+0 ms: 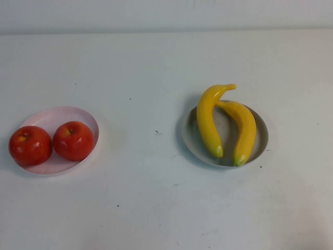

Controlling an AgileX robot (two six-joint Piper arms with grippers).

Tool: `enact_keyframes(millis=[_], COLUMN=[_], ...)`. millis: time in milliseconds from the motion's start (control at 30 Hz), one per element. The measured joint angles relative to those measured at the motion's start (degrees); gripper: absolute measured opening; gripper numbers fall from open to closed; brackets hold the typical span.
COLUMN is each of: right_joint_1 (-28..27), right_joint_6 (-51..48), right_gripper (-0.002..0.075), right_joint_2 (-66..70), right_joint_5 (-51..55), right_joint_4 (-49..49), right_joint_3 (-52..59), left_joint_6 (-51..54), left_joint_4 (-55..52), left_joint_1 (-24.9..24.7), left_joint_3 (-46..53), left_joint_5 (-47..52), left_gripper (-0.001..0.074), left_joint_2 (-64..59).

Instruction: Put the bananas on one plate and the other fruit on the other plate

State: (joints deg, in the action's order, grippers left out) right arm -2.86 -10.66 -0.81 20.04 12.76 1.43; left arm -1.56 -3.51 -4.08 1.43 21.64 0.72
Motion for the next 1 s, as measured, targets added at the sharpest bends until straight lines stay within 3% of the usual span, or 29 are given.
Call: enact_keyframes(millis=[1000], right_joint_1=[0.0], right_joint_6=[0.0], right_gripper=[-0.0018], right_joint_2=[0.0], right_joint_5=[0.0], right_joint_4=[1.1], right_joint_3=[0.0], left_joint_6=[0.0], left_joint_4=[0.0], left_joint_1=[0.0], left_joint_3=[0.0], left_joint_5=[0.0], left_gripper=[0.0001], left_joint_2=[0.0])
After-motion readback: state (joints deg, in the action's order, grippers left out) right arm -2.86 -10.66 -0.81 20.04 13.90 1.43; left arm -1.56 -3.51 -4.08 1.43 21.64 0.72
